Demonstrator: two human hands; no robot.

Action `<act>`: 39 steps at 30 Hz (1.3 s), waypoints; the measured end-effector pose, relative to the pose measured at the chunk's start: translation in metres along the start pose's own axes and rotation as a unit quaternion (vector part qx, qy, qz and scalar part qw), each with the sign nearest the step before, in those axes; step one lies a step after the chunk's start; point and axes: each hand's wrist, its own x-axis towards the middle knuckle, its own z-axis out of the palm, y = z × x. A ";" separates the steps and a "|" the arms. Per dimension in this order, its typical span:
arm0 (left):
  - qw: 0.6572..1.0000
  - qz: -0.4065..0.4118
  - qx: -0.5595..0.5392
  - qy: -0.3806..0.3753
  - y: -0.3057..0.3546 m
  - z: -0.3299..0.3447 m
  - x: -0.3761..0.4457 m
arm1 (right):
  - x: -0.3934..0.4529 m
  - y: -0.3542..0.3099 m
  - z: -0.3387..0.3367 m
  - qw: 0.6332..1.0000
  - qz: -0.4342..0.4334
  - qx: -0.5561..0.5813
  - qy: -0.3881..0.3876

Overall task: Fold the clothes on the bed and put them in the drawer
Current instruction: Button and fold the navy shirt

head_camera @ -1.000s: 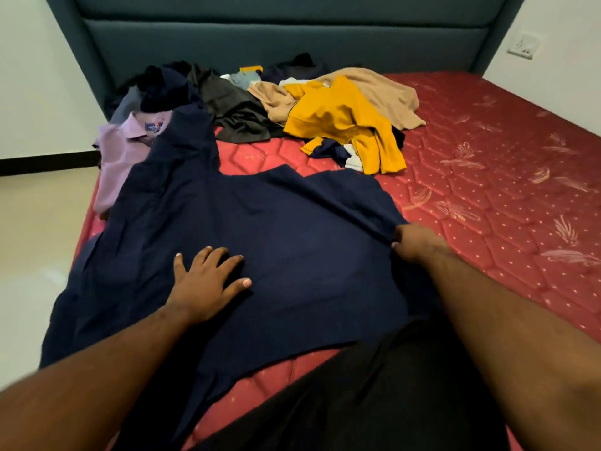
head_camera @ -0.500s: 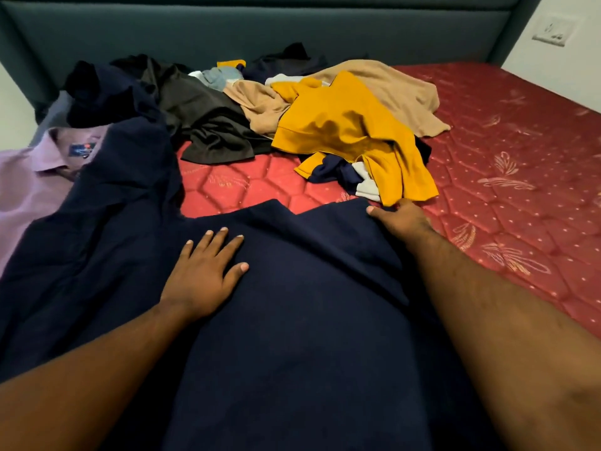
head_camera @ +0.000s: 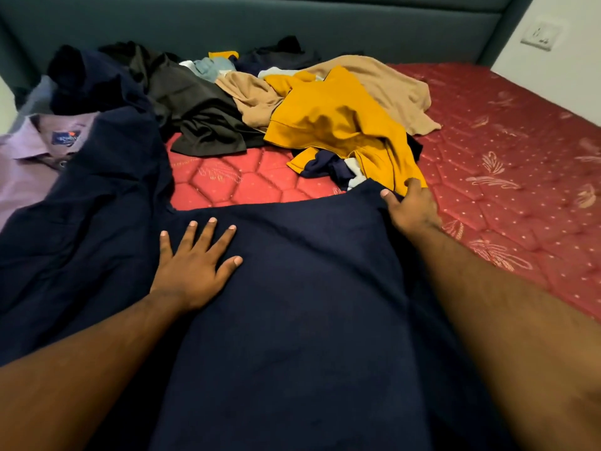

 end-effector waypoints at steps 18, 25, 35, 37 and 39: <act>0.998 0.058 -0.014 0.006 0.106 0.011 -0.005 | 0.007 0.030 -0.004 0.985 0.036 0.148 -0.082; 0.998 0.059 -0.018 -0.009 0.108 0.009 -0.003 | -0.001 0.060 -0.032 0.838 0.084 0.415 -0.344; 0.994 -0.009 -0.015 -0.104 0.139 -0.011 -0.001 | -0.018 0.082 -0.057 0.918 0.119 0.248 -0.286; 0.997 0.038 -0.059 -0.037 0.155 -0.010 -0.012 | -0.023 0.087 -0.065 0.894 0.144 0.282 -0.318; 0.991 0.103 -0.080 -0.003 0.166 -0.002 -0.024 | -0.024 0.096 -0.061 0.905 0.137 0.278 -0.291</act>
